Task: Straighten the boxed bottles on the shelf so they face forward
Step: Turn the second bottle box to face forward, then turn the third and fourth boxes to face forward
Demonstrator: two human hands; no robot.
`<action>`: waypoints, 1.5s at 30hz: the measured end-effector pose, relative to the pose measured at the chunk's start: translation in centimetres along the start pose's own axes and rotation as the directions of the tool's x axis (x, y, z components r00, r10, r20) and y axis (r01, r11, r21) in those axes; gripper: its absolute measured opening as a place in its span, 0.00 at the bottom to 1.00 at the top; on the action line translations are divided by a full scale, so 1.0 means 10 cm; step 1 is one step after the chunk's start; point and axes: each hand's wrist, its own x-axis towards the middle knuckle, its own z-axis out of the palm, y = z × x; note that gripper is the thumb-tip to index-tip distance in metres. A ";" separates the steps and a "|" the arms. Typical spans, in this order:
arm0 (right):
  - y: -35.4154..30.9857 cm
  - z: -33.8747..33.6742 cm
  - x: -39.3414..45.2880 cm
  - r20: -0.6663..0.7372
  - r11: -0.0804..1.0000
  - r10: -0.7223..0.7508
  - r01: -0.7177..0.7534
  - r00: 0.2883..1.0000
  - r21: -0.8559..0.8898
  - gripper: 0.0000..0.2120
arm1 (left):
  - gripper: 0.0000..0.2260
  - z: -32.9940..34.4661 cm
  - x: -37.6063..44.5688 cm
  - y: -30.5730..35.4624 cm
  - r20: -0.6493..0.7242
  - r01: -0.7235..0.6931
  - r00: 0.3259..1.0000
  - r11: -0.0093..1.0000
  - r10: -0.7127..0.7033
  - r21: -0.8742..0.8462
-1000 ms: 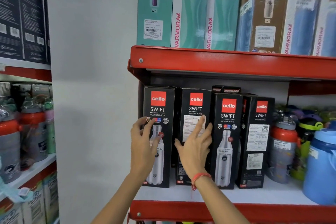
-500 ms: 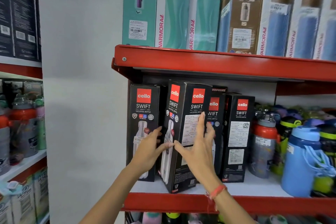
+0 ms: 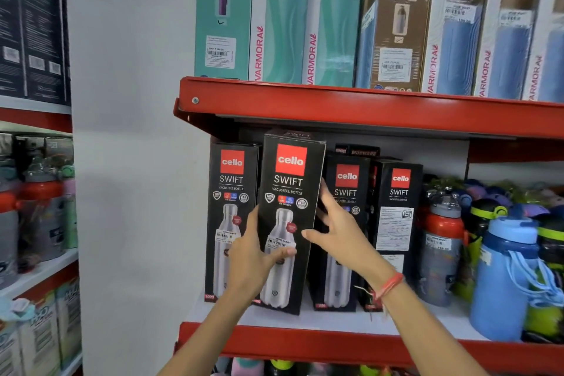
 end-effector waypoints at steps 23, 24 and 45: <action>0.06 0.22 0.13 -0.116 0.882 0.063 -0.110 0.991 -0.458 0.39 | 0.40 0.58 0.23 -0.12 -0.016 0.310 0.948 0.909 -0.318 0.277; 0.06 0.18 0.09 -0.117 0.890 0.056 -0.102 0.992 -0.445 0.36 | 0.41 0.58 0.22 -0.11 -0.015 0.297 0.951 0.904 -0.308 0.307; 0.85 -0.87 -0.27 -0.669 0.925 0.278 -0.379 0.689 -0.007 0.46 | 0.14 1.32 0.10 0.57 0.156 -0.324 0.944 0.902 0.290 0.284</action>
